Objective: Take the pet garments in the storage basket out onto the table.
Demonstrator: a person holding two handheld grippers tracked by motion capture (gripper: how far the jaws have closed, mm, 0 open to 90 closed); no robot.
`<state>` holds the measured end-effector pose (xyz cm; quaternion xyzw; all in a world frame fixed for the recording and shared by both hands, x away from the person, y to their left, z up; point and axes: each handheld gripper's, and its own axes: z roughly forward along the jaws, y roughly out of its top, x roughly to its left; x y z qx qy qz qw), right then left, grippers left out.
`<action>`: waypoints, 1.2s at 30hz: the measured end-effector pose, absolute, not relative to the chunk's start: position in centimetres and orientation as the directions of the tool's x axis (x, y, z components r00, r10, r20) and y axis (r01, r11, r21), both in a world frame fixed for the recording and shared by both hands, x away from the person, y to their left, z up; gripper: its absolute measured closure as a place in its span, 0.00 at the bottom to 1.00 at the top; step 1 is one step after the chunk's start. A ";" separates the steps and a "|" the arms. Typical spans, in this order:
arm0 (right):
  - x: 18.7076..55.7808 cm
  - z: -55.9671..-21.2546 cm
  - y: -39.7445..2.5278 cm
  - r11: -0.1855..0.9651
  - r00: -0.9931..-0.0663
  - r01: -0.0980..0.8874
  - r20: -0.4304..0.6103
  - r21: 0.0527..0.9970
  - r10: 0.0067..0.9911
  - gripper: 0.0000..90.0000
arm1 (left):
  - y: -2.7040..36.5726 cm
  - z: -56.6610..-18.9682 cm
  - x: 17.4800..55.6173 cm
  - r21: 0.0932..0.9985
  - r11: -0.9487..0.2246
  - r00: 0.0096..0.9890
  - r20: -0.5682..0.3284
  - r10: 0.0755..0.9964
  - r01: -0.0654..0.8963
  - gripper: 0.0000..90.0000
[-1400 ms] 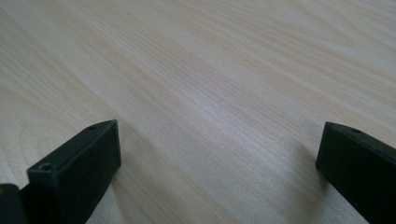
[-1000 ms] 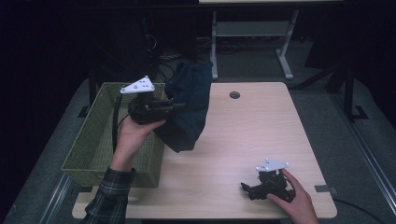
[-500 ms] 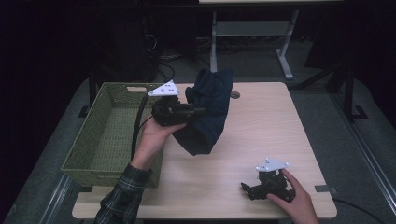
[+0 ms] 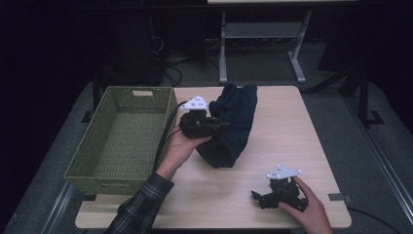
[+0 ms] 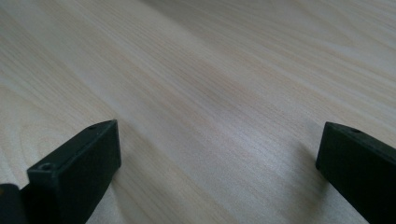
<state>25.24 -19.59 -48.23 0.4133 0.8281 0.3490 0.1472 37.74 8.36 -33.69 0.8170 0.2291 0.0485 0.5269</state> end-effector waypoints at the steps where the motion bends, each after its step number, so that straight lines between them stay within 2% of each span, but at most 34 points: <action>1: 25.2 -48.2 -19.6 0.415 -0.615 0.582 0.045 0.700 0.787 0.00 | 8.4 -33.7 37.7 0.883 -0.340 0.890 -0.162 0.426 0.323 0.82; 19: 25.2 -48.2 -19.6 0.413 -0.613 0.586 0.048 0.697 0.789 0.00 | 2.9 -38.4 40.0 0.826 -0.429 0.892 -0.181 0.414 0.366 0.82; 26: 25.3 -48.2 -19.6 0.418 -0.616 0.580 0.040 0.699 0.787 0.00 | 0.6 -41.0 41.2 0.778 -0.491 0.888 -0.180 0.423 0.392 0.81; 36: 25.2 -48.2 -19.6 0.414 -0.613 0.586 0.047 0.697 0.789 0.00 | -1.4 -43.6 42.0 0.732 -0.540 0.880 -0.173 0.441 0.415 0.77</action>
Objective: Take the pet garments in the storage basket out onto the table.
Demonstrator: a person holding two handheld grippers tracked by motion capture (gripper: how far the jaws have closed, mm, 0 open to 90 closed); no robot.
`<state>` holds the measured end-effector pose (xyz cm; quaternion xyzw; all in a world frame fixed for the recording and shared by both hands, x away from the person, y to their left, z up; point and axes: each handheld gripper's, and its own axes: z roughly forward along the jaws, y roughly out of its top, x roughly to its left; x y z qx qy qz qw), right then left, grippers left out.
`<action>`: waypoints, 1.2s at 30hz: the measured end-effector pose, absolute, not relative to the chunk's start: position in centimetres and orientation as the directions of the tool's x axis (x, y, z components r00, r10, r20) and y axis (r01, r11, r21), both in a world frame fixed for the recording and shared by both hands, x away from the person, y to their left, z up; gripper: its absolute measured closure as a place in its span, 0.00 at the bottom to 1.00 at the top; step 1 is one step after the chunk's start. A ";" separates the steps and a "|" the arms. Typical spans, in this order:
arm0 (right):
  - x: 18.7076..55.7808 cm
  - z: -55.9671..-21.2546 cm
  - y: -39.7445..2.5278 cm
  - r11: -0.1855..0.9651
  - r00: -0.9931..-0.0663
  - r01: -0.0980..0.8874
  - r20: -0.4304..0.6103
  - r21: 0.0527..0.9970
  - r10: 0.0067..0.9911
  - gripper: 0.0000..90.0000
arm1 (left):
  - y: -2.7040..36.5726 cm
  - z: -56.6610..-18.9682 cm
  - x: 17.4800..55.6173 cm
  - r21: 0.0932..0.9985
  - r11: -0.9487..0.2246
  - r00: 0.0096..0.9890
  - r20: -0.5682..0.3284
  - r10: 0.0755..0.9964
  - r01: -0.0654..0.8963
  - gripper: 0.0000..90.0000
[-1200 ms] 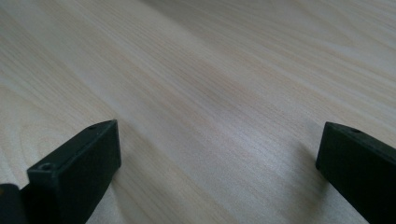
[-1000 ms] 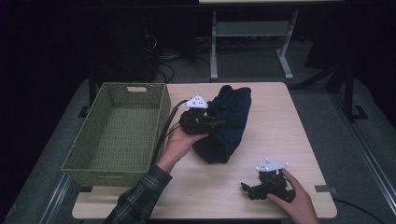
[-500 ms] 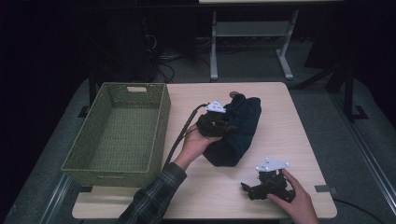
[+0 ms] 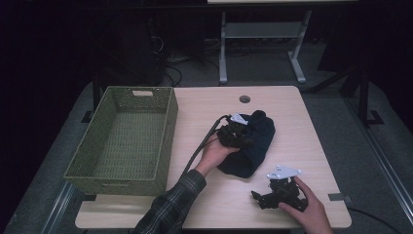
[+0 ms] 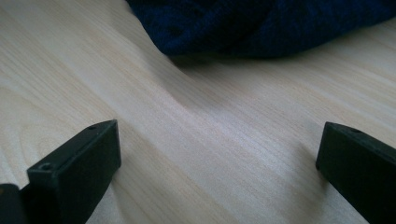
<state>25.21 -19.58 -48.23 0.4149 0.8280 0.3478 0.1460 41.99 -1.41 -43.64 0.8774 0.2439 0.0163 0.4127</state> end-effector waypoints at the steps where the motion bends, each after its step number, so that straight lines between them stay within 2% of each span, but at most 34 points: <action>1: 25.2 -48.2 -19.6 0.414 -0.613 0.586 0.047 0.697 0.789 0.00 | -1.4 -43.6 42.0 0.732 -0.540 0.880 -0.173 0.441 0.415 0.76; 5: 25.2 -48.2 -19.6 0.413 -0.613 0.585 0.047 0.698 0.789 0.00 | -1.8 -44.0 42.1 0.725 -0.556 0.880 -0.148 0.451 0.407 0.61; 13: 25.2 -48.2 -19.6 0.417 -0.616 0.581 0.042 0.699 0.787 0.00 | -0.7 -43.0 41.7 0.733 -0.544 0.881 -0.159 0.446 0.408 0.28; 16: 25.2 -48.2 -19.6 0.415 -0.615 0.582 0.044 0.700 0.787 0.00 | 0.1 -42.1 41.3 0.744 -0.533 0.878 -0.149 0.455 0.403 0.20; 21: 25.2 -48.2 -19.6 0.415 -0.615 0.581 0.043 0.700 0.787 0.00 | 1.6 -40.9 40.4 0.755 -0.527 0.875 -0.126 0.468 0.391 0.15; 36: 25.2 -48.2 -19.6 0.413 -0.613 0.585 0.047 0.698 0.789 0.00 | 6.4 -40.6 37.4 0.798 -0.471 0.848 -0.091 0.522 0.375 0.14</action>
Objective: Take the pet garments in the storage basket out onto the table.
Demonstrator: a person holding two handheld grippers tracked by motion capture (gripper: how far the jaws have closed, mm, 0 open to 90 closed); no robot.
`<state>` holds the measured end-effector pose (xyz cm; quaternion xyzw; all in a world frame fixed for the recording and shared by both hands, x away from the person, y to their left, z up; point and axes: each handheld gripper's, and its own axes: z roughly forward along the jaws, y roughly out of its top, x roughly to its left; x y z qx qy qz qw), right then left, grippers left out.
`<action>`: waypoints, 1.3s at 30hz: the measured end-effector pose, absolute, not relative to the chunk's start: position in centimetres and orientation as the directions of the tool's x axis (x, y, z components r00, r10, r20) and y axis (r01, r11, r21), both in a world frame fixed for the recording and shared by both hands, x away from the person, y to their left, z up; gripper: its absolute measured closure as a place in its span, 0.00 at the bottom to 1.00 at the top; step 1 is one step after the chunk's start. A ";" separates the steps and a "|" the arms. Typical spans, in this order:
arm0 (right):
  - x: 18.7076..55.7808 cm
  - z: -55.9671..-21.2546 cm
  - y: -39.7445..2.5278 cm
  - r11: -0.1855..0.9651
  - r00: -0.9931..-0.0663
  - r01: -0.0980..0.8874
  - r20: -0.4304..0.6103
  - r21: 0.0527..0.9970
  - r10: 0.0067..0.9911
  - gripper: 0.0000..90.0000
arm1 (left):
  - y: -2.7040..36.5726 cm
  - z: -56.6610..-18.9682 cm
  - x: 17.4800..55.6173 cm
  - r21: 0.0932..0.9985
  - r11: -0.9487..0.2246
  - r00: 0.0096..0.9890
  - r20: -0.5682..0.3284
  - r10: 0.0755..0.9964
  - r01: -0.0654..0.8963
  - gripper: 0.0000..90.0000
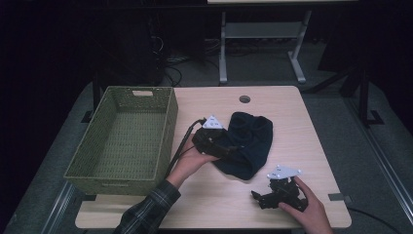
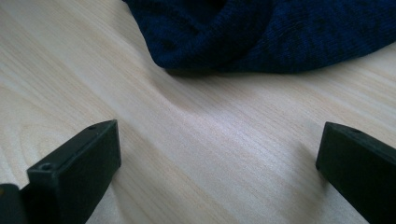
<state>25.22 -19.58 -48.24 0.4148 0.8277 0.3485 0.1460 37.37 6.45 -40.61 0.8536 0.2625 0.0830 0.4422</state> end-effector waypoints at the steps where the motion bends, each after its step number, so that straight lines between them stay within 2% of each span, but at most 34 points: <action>1: 25.2 -48.2 -19.6 0.413 -0.613 0.585 0.048 0.698 0.789 0.00 | 6.8 -40.7 37.1 0.795 -0.476 0.847 -0.086 0.525 0.376 0.14; 19: 25.2 -48.2 -19.6 0.414 -0.614 0.584 0.046 0.699 0.788 0.00 | 10.9 -42.3 33.0 0.775 -0.460 0.792 -0.084 0.605 0.434 0.15; 39: 25.2 -48.2 -19.6 0.415 -0.614 0.585 0.047 0.697 0.788 0.00 | 11.4 -45.7 30.0 0.706 -0.523 0.784 -0.074 0.617 0.478 0.15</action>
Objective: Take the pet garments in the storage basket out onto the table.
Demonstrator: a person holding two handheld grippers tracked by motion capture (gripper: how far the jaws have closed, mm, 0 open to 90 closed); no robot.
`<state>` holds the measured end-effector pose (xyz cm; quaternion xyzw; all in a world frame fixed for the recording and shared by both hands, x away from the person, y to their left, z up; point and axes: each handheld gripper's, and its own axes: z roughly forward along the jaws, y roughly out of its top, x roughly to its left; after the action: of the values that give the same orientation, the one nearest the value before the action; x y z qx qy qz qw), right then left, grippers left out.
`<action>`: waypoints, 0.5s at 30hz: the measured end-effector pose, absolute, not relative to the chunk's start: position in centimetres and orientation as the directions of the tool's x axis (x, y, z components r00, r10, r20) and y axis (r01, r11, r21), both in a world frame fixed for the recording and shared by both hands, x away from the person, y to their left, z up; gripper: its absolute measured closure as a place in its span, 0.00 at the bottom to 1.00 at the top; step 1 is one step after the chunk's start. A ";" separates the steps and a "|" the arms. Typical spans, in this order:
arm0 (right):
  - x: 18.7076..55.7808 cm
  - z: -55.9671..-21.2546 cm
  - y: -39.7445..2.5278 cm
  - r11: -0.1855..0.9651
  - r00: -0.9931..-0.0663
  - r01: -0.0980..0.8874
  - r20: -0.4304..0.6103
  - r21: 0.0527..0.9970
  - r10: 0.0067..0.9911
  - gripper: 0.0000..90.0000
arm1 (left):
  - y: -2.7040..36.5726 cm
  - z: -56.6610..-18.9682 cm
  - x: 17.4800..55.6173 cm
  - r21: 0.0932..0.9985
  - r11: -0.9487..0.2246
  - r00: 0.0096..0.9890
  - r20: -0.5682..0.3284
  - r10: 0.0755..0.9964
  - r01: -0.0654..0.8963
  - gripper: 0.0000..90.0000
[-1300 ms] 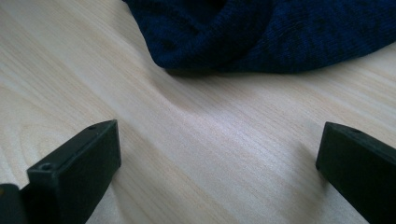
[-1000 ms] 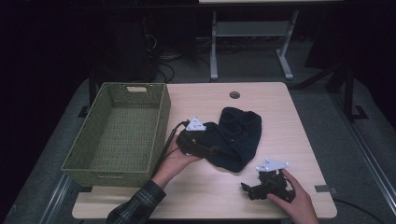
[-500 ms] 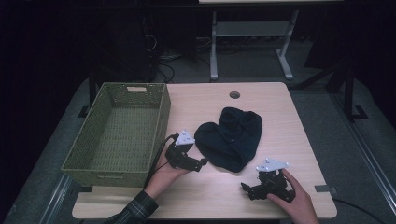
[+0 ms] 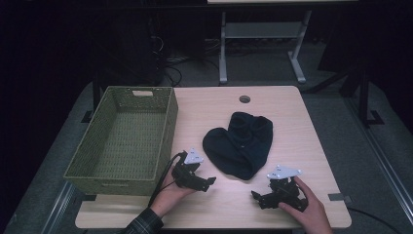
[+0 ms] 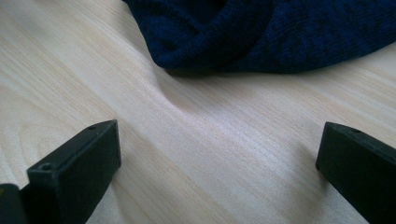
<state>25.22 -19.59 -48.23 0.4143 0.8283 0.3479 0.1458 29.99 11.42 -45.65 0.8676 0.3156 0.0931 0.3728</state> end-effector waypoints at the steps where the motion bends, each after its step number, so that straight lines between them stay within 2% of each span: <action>1: 25.2 -48.2 -19.6 0.414 -0.614 0.584 0.047 0.698 0.788 0.00 | 11.4 -45.8 29.9 0.700 -0.529 0.785 -0.073 0.615 0.480 0.15; 12: 25.2 -48.2 -19.6 0.415 -0.614 0.584 0.046 0.697 0.788 0.00 | 11.3 -47.1 29.7 0.677 -0.547 0.781 -0.066 0.621 0.492 0.14; 15: 25.2 -48.2 -19.6 0.415 -0.614 0.584 0.046 0.697 0.788 0.00 | 11.3 -47.2 29.5 0.680 -0.562 0.788 -0.039 0.614 0.472 0.14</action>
<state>25.22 -19.59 -48.23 0.4141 0.8283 0.3479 0.1460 29.52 11.25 -47.18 0.8778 0.3092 0.1014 0.3516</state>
